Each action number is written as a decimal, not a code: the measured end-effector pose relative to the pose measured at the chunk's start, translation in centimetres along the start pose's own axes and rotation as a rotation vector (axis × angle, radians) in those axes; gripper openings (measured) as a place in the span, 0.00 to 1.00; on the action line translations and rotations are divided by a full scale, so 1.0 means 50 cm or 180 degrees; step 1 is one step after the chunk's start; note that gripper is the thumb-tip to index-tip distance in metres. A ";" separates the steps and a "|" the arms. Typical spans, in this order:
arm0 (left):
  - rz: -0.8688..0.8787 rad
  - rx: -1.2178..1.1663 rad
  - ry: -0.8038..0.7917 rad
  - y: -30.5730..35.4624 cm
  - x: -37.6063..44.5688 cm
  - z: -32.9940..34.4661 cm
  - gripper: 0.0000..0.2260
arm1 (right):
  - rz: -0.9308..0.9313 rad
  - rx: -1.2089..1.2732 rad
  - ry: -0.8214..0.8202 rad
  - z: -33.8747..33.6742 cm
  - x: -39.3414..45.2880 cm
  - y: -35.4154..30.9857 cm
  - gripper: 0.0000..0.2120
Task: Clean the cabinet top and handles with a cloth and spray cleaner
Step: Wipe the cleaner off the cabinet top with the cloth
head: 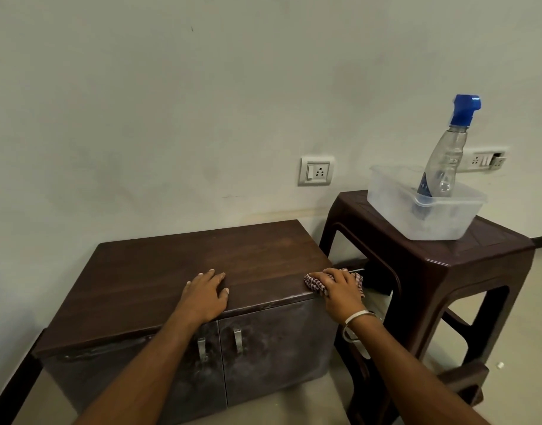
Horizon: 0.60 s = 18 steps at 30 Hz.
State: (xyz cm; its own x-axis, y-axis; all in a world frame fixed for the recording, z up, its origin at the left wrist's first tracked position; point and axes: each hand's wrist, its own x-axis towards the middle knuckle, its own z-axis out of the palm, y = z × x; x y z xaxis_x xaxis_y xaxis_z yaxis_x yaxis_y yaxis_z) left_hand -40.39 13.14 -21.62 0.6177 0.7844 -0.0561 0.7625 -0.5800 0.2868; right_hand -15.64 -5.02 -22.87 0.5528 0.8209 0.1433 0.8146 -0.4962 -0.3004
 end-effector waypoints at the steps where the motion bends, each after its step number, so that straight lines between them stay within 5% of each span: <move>1: -0.0003 -0.0003 -0.0010 -0.001 -0.002 0.000 0.25 | -0.0070 -0.0005 0.0087 0.007 -0.006 -0.010 0.24; 18: -0.0059 0.0058 -0.0006 -0.046 -0.046 -0.014 0.24 | -0.0472 0.0419 0.0011 0.088 -0.086 -0.228 0.30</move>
State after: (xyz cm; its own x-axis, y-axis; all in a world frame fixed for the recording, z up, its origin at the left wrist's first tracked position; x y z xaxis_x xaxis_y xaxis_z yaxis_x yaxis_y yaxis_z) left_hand -43.70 12.84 -21.47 0.6039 0.7945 -0.0631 0.7771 -0.5694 0.2681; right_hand -28.09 -1.65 -24.19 0.4292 0.8812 0.1982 0.8573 -0.3285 -0.3963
